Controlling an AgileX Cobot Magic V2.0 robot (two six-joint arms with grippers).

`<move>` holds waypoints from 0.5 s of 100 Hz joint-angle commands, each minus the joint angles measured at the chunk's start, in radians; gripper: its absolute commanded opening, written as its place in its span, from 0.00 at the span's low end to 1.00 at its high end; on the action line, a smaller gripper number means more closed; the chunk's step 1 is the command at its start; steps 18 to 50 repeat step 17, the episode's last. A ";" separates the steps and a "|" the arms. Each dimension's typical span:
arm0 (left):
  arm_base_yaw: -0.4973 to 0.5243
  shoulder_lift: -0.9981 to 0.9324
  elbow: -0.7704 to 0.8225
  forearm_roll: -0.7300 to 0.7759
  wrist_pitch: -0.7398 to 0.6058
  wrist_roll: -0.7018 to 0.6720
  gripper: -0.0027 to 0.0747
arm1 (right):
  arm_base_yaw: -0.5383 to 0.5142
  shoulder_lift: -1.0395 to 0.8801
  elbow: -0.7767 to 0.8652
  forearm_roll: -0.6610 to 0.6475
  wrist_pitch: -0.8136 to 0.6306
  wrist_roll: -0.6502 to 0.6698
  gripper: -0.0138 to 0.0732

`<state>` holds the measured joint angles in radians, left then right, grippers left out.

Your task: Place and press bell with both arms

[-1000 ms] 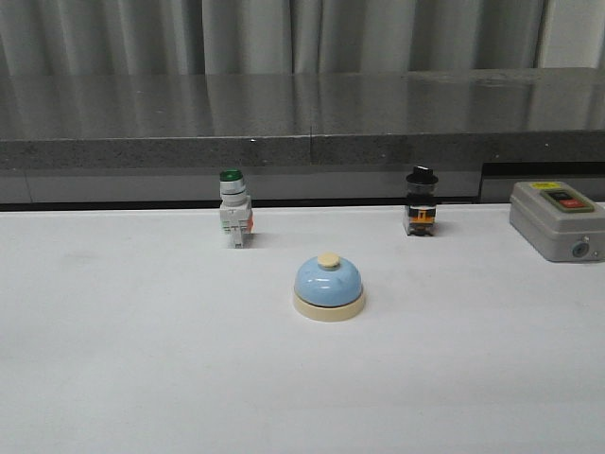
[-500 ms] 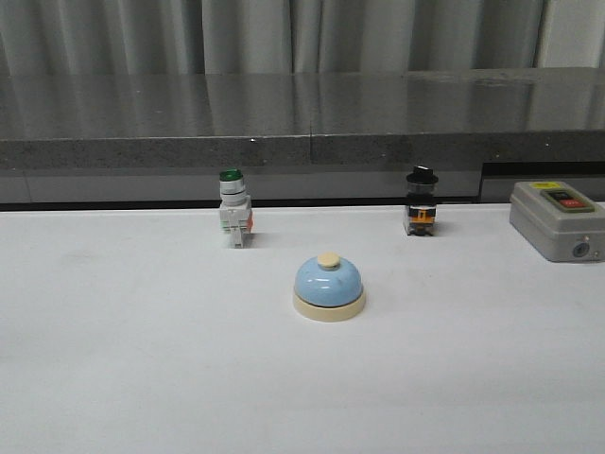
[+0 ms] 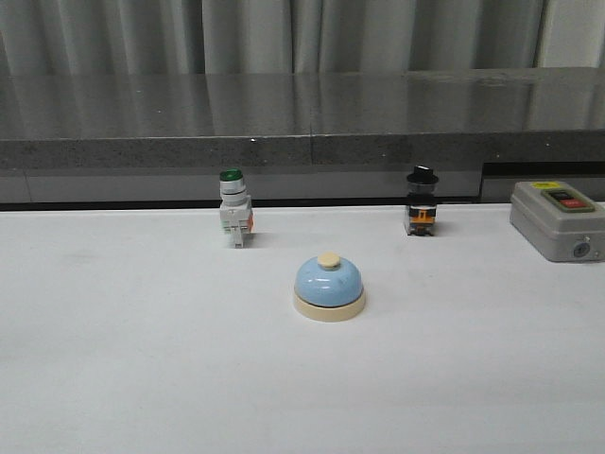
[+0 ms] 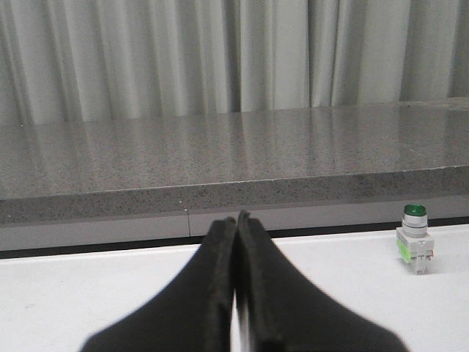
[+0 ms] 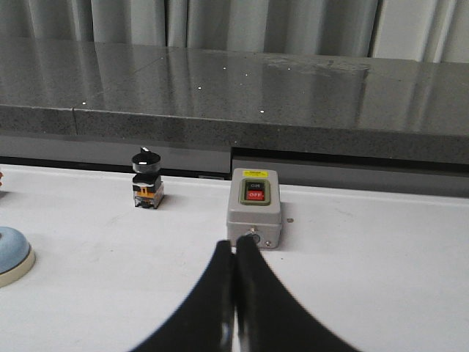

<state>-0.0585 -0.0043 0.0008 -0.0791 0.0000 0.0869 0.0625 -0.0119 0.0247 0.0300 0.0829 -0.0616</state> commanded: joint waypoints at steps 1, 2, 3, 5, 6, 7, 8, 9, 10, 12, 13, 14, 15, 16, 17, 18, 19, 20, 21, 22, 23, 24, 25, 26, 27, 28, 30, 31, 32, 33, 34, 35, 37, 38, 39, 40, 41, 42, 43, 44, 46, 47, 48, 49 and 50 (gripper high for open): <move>-0.005 -0.029 0.042 0.001 -0.082 -0.010 0.01 | -0.003 -0.018 -0.013 -0.007 -0.088 -0.003 0.09; -0.005 -0.029 0.042 0.001 -0.082 -0.010 0.01 | -0.003 -0.018 -0.013 -0.007 -0.088 -0.003 0.09; -0.005 -0.029 0.042 0.001 -0.082 -0.010 0.01 | -0.003 -0.018 -0.013 -0.007 -0.088 -0.003 0.09; -0.005 -0.029 0.042 0.001 -0.082 -0.010 0.01 | -0.003 -0.018 -0.013 -0.007 -0.088 -0.003 0.09; -0.005 -0.029 0.042 0.001 -0.082 -0.010 0.01 | -0.003 -0.018 -0.013 -0.007 -0.088 -0.003 0.09; -0.005 -0.029 0.042 0.001 -0.082 -0.010 0.01 | -0.003 -0.018 -0.013 -0.007 -0.088 -0.003 0.09; -0.005 -0.029 0.042 0.001 -0.082 -0.010 0.01 | -0.003 -0.018 -0.013 -0.007 -0.088 -0.003 0.09; -0.005 -0.029 0.042 0.001 -0.082 -0.010 0.01 | -0.003 -0.018 -0.013 -0.007 -0.088 -0.003 0.09; -0.005 -0.029 0.042 0.001 -0.082 -0.010 0.01 | -0.003 -0.018 -0.013 -0.007 -0.088 -0.003 0.09; -0.005 -0.029 0.042 0.001 -0.082 -0.010 0.01 | -0.003 -0.018 -0.013 -0.007 -0.088 -0.003 0.09; -0.005 -0.029 0.042 0.001 -0.082 -0.010 0.01 | -0.003 -0.018 -0.013 -0.007 -0.088 -0.003 0.09; -0.005 -0.029 0.042 0.001 -0.082 -0.010 0.01 | -0.003 -0.018 -0.013 -0.007 -0.088 -0.003 0.09; -0.005 -0.029 0.042 0.001 -0.082 -0.010 0.01 | -0.003 -0.018 -0.013 -0.007 -0.088 -0.003 0.09; -0.005 -0.029 0.042 0.001 -0.082 -0.010 0.01 | -0.003 -0.018 -0.013 -0.007 -0.088 -0.003 0.09; -0.005 -0.029 0.042 0.001 -0.082 -0.010 0.01 | -0.003 -0.018 -0.013 -0.007 -0.088 -0.003 0.09; -0.005 -0.029 0.042 0.001 -0.082 -0.010 0.01 | -0.003 -0.018 -0.013 -0.007 -0.088 -0.003 0.09; -0.005 -0.029 0.042 0.001 -0.082 -0.010 0.01 | -0.003 -0.018 -0.013 -0.007 -0.088 -0.003 0.09; -0.005 -0.029 0.042 0.001 -0.082 -0.010 0.01 | -0.003 -0.018 -0.013 -0.007 -0.088 -0.003 0.09; -0.005 -0.029 0.042 0.001 -0.082 -0.010 0.01 | -0.003 -0.018 -0.013 -0.007 -0.088 -0.003 0.09; -0.005 -0.029 0.042 0.001 -0.082 -0.010 0.01 | -0.003 -0.018 -0.013 -0.007 -0.088 -0.003 0.09; -0.005 -0.029 0.042 0.001 -0.082 -0.010 0.01 | -0.003 -0.018 -0.013 -0.007 -0.088 -0.003 0.09; -0.005 -0.029 0.042 0.001 -0.082 -0.010 0.01 | -0.003 -0.018 -0.013 -0.007 -0.088 -0.003 0.09; -0.005 -0.029 0.042 0.001 -0.082 -0.010 0.01 | -0.003 -0.018 -0.013 -0.007 -0.088 -0.003 0.09; -0.005 -0.029 0.042 0.001 -0.082 -0.010 0.01 | -0.003 -0.018 -0.013 -0.007 -0.088 -0.003 0.09; -0.005 -0.029 0.042 0.001 -0.082 -0.010 0.01 | -0.003 -0.018 -0.013 -0.007 -0.088 -0.003 0.09; -0.005 -0.029 0.042 0.001 -0.082 -0.010 0.01 | -0.003 -0.018 -0.013 -0.007 -0.088 -0.003 0.09; -0.005 -0.029 0.042 0.001 -0.082 -0.010 0.01 | -0.003 -0.018 -0.013 -0.007 -0.088 -0.003 0.09; -0.005 -0.029 0.042 0.001 -0.082 -0.010 0.01 | -0.003 -0.018 -0.013 -0.007 -0.088 -0.003 0.09; -0.005 -0.029 0.042 0.001 -0.082 -0.010 0.01 | -0.003 -0.018 -0.013 -0.007 -0.088 -0.003 0.09; -0.005 -0.029 0.042 0.001 -0.082 -0.010 0.01 | -0.003 -0.018 -0.013 -0.007 -0.088 -0.003 0.09; -0.005 -0.029 0.042 0.001 -0.082 -0.010 0.01 | -0.003 -0.018 -0.013 -0.007 -0.088 -0.003 0.09; -0.005 -0.029 0.042 0.001 -0.082 -0.010 0.01 | -0.003 -0.018 -0.013 -0.007 -0.088 -0.003 0.09; -0.005 -0.029 0.042 0.001 -0.082 -0.010 0.01 | -0.003 -0.018 -0.013 -0.007 -0.088 -0.003 0.09; -0.005 -0.029 0.042 0.001 -0.082 -0.010 0.01 | -0.003 -0.018 -0.013 -0.007 -0.088 -0.003 0.09; -0.005 -0.029 0.042 0.001 -0.082 -0.010 0.01 | -0.003 -0.018 -0.013 -0.007 -0.088 -0.003 0.09; -0.005 -0.029 0.042 0.001 -0.082 -0.010 0.01 | -0.003 -0.018 -0.013 -0.007 -0.088 -0.003 0.09; -0.005 -0.029 0.042 0.001 -0.082 -0.010 0.01 | -0.003 -0.018 -0.013 -0.007 -0.088 -0.003 0.09; -0.005 -0.029 0.042 0.001 -0.082 -0.010 0.01 | -0.003 -0.018 -0.013 -0.007 -0.088 -0.003 0.09; -0.005 -0.029 0.042 0.001 -0.082 -0.010 0.01 | -0.003 -0.018 -0.013 -0.007 -0.088 -0.003 0.09; -0.005 -0.029 0.042 0.001 -0.082 -0.010 0.01 | -0.003 -0.018 -0.013 -0.007 -0.088 -0.003 0.09; -0.005 -0.029 0.042 0.001 -0.082 -0.010 0.01 | -0.003 -0.018 -0.013 -0.007 -0.088 -0.003 0.09; -0.005 -0.029 0.042 0.001 -0.082 -0.010 0.01 | -0.003 -0.018 -0.013 -0.007 -0.088 -0.003 0.09; -0.005 -0.029 0.042 0.001 -0.082 -0.010 0.01 | -0.003 -0.018 -0.013 -0.007 -0.088 -0.003 0.09; -0.005 -0.029 0.042 0.001 -0.082 -0.010 0.01 | -0.003 -0.018 -0.013 -0.007 -0.088 -0.003 0.09; -0.005 -0.029 0.042 0.001 -0.082 -0.010 0.01 | -0.003 -0.018 -0.013 -0.007 -0.088 -0.003 0.09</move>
